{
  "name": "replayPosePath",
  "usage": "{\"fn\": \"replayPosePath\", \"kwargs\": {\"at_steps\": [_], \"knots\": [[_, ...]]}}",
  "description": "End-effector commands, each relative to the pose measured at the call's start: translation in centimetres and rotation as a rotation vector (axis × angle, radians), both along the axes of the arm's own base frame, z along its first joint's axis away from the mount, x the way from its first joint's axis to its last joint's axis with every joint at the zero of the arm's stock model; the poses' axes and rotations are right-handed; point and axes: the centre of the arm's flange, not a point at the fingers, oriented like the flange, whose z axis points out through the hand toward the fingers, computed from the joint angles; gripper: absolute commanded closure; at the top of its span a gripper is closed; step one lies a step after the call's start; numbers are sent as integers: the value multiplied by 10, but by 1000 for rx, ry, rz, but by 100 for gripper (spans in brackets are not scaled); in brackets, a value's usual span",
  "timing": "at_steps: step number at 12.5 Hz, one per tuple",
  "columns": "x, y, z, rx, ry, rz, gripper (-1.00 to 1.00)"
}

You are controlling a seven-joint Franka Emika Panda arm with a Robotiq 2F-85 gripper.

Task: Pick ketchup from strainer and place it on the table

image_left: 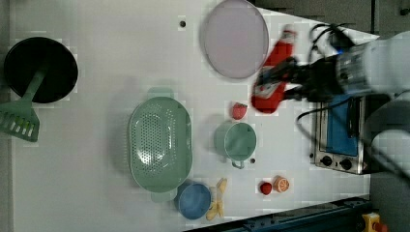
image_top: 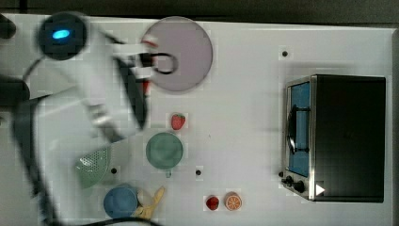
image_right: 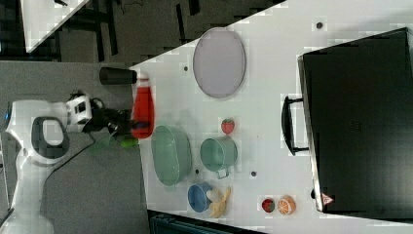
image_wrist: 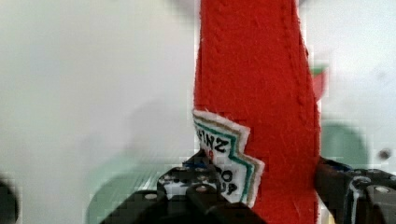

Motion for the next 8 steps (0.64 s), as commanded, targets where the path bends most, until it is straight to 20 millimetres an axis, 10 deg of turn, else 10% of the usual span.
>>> {"fn": "replayPosePath", "kwargs": {"at_steps": [1, 8], "knots": [[16, -74, 25, -37, -49, 43, -18], [0, -168, -49, -54, 54, 110, -18]]}}
